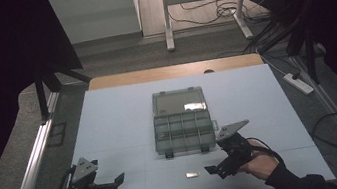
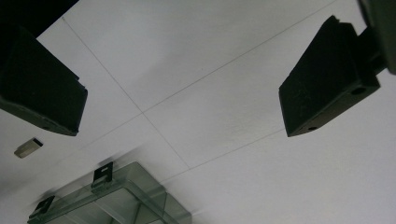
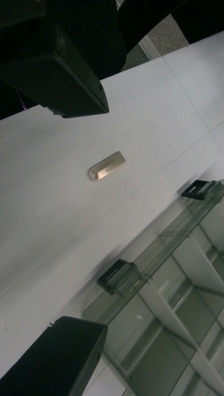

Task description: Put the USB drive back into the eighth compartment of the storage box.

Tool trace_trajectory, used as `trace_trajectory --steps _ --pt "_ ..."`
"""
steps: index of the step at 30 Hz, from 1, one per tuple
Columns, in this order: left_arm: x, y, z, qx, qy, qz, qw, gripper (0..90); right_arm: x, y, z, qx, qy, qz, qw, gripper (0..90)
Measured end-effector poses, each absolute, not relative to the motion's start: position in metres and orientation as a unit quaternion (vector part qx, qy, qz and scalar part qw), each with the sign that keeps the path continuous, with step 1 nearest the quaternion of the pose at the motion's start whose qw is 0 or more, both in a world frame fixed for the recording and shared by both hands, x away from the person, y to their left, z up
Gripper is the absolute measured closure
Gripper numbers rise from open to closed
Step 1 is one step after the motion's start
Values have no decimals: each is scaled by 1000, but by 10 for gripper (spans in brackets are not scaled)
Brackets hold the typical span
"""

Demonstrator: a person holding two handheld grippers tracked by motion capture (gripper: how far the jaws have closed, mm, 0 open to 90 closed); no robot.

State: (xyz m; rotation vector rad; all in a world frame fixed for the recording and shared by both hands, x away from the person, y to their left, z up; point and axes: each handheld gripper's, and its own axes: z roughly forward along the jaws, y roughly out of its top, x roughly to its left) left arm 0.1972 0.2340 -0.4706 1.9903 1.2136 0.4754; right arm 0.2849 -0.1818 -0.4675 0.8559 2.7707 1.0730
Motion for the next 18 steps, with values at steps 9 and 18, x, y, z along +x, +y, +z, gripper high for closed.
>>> trace_trajectory --steps 9,18 --pt "197 234 -471 777 473 186 372 10 288 -167 -471 268 902 338 12 0" --pt "197 234 -471 777 472 185 375 10 289 -152 -476 257 911 324 4 0"
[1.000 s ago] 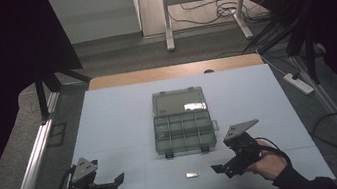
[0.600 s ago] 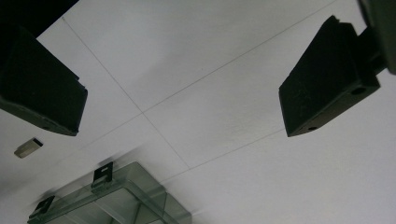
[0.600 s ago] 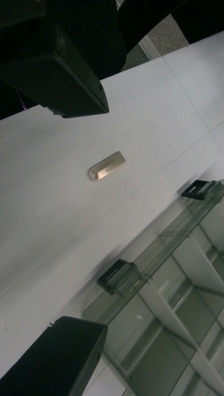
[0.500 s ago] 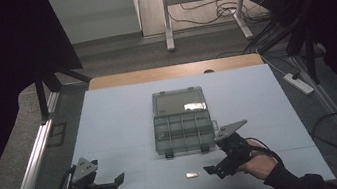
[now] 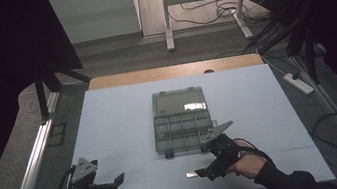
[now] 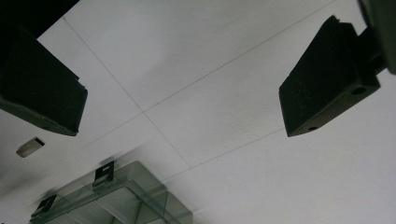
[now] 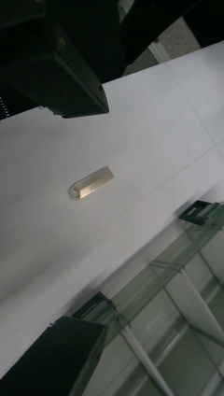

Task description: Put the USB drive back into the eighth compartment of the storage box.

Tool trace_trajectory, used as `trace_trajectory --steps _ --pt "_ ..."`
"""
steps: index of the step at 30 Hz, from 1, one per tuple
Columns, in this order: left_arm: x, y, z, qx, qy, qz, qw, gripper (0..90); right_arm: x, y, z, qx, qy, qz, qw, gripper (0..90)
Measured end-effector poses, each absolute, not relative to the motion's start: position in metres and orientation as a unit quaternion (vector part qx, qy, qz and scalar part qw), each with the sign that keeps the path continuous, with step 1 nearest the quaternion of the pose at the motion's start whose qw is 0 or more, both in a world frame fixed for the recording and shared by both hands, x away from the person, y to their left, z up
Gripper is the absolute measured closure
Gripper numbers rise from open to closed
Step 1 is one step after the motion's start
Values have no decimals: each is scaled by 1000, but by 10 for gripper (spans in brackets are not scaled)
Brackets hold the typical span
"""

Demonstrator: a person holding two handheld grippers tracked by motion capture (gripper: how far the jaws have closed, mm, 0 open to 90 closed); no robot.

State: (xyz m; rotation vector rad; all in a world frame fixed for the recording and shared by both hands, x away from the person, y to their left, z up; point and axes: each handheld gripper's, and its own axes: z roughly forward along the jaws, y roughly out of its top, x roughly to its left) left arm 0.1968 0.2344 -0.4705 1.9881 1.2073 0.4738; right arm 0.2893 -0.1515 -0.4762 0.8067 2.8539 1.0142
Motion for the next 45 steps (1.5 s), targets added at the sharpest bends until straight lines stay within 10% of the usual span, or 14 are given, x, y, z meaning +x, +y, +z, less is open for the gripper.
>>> trace_trajectory --steps 35,40,45 --pt "198 235 -471 778 471 180 375 10 282 -94 -520 181 965 182 43 1" --pt "198 235 -471 778 471 181 375 10 282 -96 -516 172 966 186 44 120" --pt "198 234 -471 778 471 181 375 10 282 -100 -508 153 967 198 39 512"
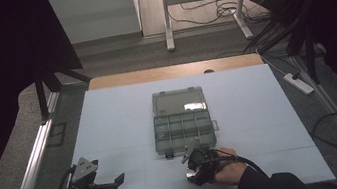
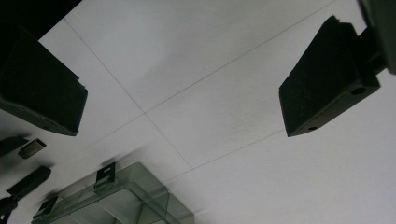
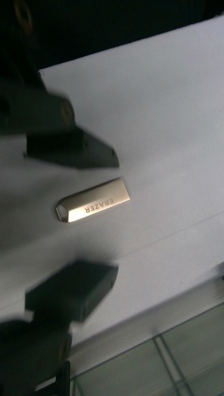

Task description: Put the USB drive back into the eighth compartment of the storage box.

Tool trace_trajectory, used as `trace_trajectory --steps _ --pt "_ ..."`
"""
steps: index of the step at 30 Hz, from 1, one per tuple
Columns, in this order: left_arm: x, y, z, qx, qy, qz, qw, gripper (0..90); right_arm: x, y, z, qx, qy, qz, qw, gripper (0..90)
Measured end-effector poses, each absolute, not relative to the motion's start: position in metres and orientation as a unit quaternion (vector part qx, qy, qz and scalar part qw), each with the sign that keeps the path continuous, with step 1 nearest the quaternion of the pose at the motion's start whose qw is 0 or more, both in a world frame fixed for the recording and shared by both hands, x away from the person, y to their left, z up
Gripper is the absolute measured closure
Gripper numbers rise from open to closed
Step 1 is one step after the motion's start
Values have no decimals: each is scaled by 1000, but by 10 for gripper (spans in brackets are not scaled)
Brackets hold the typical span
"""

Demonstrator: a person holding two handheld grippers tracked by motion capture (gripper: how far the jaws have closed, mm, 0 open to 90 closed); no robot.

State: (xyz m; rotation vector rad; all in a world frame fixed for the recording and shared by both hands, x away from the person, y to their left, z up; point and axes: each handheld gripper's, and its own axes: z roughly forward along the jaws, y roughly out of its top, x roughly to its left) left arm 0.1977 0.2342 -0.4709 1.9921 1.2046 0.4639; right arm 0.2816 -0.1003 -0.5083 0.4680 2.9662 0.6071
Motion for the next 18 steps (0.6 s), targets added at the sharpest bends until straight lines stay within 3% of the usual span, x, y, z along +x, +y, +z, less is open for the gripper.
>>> trace_trajectory --steps 1,2,3,18 --pt "198 234 -471 778 471 181 375 10 282 -100 -508 153 967 198 39 512" --pt "198 234 -471 778 470 182 374 10 280 -101 -507 136 970 200 34 728" --pt "198 234 -471 778 470 181 374 10 279 -100 -506 133 970 200 30 789" --pt "198 235 -471 777 472 180 377 12 284 -102 -503 152 966 210 6 794"
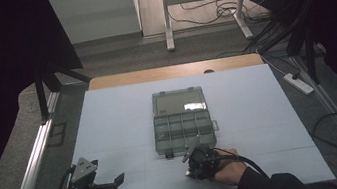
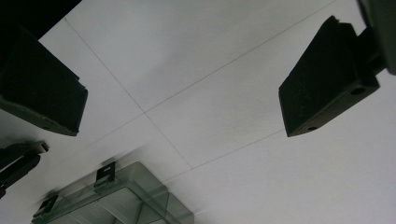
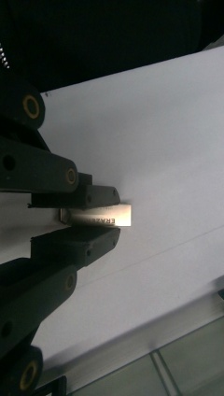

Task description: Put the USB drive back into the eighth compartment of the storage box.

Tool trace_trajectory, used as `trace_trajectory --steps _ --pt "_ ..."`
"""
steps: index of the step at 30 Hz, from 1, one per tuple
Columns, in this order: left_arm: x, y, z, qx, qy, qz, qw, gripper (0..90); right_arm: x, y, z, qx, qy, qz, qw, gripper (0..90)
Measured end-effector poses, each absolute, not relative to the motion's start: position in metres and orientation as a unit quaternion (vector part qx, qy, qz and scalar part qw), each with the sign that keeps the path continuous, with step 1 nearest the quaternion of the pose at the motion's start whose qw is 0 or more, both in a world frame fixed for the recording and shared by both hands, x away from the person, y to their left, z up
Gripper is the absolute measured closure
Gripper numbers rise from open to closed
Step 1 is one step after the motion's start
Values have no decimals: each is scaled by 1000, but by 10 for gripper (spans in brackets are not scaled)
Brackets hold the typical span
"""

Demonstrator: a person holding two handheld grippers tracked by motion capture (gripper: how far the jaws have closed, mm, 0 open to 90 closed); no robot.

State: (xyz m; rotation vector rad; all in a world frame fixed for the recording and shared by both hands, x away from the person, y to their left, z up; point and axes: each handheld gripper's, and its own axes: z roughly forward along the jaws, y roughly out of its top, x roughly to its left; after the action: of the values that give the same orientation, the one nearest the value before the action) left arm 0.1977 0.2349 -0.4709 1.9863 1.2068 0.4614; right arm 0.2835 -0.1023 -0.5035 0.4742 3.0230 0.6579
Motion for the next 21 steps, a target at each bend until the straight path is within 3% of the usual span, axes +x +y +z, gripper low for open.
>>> trace_trajectory --steps 21 --pt "198 235 -471 777 472 179 376 13 294 -117 -479 186 945 270 1 794"
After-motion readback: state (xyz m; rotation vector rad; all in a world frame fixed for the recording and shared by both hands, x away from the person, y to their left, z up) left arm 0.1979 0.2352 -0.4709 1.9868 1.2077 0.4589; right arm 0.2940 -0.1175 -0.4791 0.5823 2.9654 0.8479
